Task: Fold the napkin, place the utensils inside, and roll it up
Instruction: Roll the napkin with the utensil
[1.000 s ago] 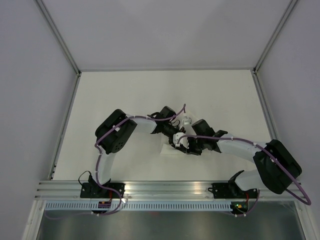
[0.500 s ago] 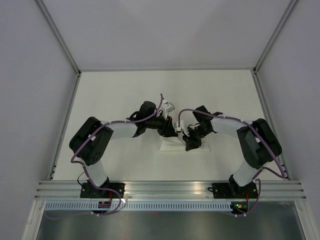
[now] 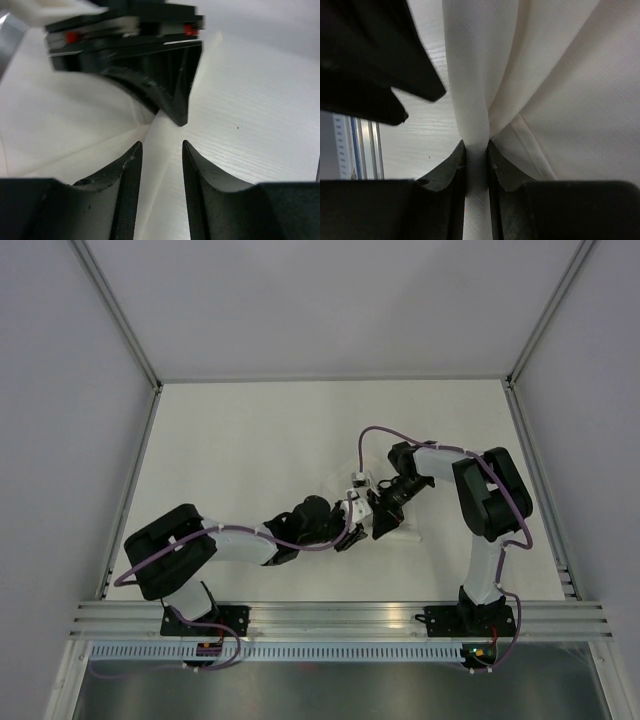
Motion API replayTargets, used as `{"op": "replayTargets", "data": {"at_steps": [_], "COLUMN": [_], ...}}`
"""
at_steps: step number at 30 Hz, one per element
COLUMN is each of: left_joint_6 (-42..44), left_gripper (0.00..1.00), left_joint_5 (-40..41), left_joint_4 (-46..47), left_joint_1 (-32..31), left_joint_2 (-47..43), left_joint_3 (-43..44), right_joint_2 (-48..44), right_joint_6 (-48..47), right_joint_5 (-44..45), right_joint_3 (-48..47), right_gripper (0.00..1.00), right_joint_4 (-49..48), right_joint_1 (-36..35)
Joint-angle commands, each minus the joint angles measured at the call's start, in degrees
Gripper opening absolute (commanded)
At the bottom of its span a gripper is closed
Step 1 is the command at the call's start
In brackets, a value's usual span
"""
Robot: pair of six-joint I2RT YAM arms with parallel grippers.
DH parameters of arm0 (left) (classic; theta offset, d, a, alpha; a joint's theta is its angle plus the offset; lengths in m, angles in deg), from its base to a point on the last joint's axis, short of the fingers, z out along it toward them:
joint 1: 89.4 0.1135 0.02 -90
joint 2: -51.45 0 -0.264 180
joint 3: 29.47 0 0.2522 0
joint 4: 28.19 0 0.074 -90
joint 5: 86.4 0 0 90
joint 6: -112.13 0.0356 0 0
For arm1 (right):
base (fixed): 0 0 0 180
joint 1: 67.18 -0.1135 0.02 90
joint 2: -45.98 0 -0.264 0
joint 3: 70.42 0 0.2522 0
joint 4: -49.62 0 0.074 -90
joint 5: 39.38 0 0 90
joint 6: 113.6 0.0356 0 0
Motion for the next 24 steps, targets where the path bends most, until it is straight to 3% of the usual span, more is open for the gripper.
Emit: {"op": "replayTargets", "data": {"at_steps": [1, 7, 8, 12, 15, 24], "left_joint_6": [13.9, 25.1, 26.3, 31.4, 33.9, 37.1], "left_gripper": [0.44, 0.48, 0.53, 0.54, 0.68, 0.65], "left_joint_5": [10.1, 19.8, 20.7, 25.0, 27.9, 26.9], "left_joint_4": [0.7, 0.5, 0.7, 3.0, 5.4, 1.9], "left_joint_1": [-5.9, -12.7, -13.3, -14.1, -14.1, -14.1], "left_joint_2": [1.5, 7.5, 8.3, 11.5, 13.2, 15.0], "left_joint_3": [3.5, 5.8, 6.4, 6.5, 6.5, 7.5], "right_joint_2": [4.3, 6.6, 7.4, 9.1, 10.1, 12.5], "right_joint_6": [-4.0, -3.6, -3.5, -4.0, -3.9, -3.7], "right_joint_5": [8.2, 8.8, 8.9, 9.3, 10.0, 10.9], "right_joint_3": [0.4, -1.3, -1.8, -3.5, -4.2, -6.1], "right_gripper": [0.02, 0.03, 0.02, 0.02, 0.03, 0.03], "right_joint_4": [0.7, 1.3, 1.6, 3.8, 4.3, 5.7], "right_joint_1": [0.3, 0.3, 0.3, 0.3, 0.3, 0.3]}}
